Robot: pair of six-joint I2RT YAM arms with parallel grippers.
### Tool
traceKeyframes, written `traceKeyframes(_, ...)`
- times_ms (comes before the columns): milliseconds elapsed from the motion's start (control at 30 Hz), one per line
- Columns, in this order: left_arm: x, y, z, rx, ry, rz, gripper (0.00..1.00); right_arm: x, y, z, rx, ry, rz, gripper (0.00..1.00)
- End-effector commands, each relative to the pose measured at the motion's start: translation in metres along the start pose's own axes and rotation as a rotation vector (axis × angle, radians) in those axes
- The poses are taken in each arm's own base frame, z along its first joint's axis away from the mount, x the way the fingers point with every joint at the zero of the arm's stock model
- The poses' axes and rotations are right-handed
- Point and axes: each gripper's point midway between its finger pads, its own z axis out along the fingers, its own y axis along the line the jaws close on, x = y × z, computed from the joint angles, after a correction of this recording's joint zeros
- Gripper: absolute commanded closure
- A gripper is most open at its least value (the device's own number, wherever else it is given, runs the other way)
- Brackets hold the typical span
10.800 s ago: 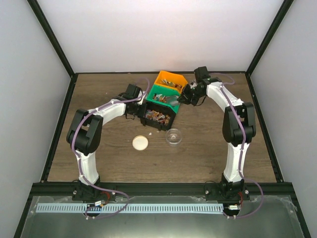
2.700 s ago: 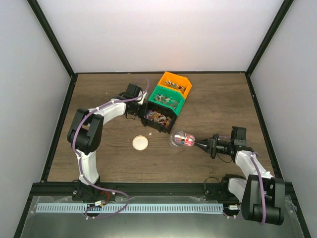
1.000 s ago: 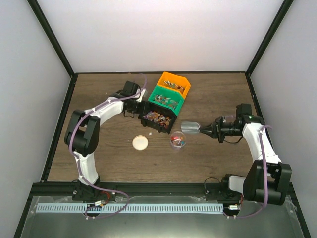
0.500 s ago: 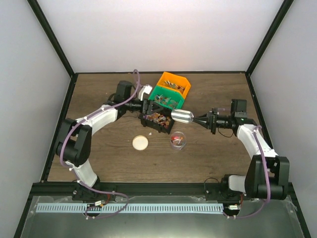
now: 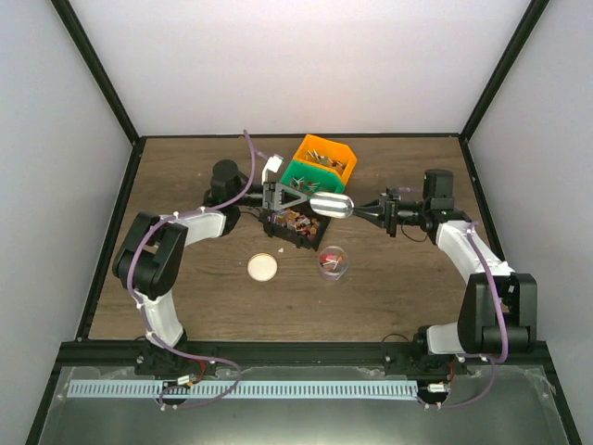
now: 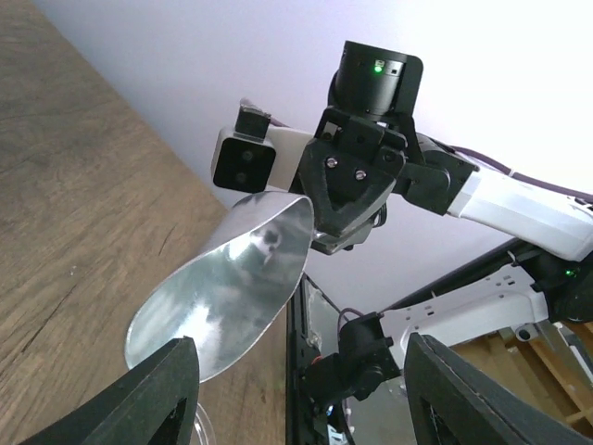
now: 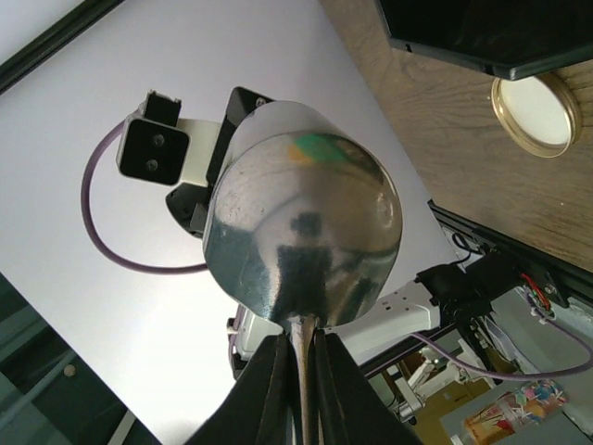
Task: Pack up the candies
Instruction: Adjust the spatula.
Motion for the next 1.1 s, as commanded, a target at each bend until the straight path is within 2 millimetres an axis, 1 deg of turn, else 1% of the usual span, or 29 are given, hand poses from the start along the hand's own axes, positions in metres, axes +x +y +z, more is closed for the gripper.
traceKeyframes(0,-0.004,-0.003,-0.001,0.025,-0.009,0.032,0.39,0.011,0.024,0.004,-0.016,0.043,-0.067,0.99)
traceKeyframes(67,-0.002,0.004,-0.001,-0.008,-0.006,0.024,0.41,0.012,0.026,0.005,-0.015,0.041,-0.068,0.99)
traceKeyframes(167,0.0,0.012,-0.001,-0.065,0.008,0.048,0.48,0.012,0.028,0.008,-0.012,0.042,-0.07,0.99)
traceKeyframes(333,0.001,0.023,-0.001,-0.122,0.016,0.054,0.51,0.017,0.029,0.019,-0.001,0.066,-0.076,0.99)
traceKeyframes(433,-0.006,0.021,-0.001,-0.126,0.005,0.058,0.6,0.018,0.027,0.024,0.008,0.071,-0.07,0.99)
traceKeyframes(467,-0.009,0.02,0.0,-0.127,-0.001,0.064,0.64,0.018,0.027,0.025,0.01,0.072,-0.069,0.99)
traceKeyframes(533,-0.013,0.019,0.001,-0.123,-0.002,0.067,0.79,0.018,0.027,0.026,0.012,0.074,-0.067,0.99)
traceKeyframes(633,-0.014,0.017,0.001,-0.118,0.0,0.063,0.88,0.018,0.029,0.027,0.01,0.073,-0.067,0.99)
traceKeyframes(733,-0.011,0.017,0.001,-0.114,0.006,0.063,0.95,0.017,0.032,0.027,0.004,0.065,-0.063,0.99)
traceKeyframes(867,-0.008,0.015,0.0,-0.111,0.01,0.061,0.96,0.015,0.034,0.028,-0.001,0.054,-0.071,0.98)
traceKeyframes(1000,-0.008,0.016,0.0,-0.106,0.01,0.032,0.96,0.009,0.032,0.028,0.013,0.03,-0.079,0.9)
traceKeyframes(1067,-0.008,0.018,0.001,-0.103,0.009,0.003,0.96,0.006,0.034,0.028,0.028,0.014,-0.106,0.84)
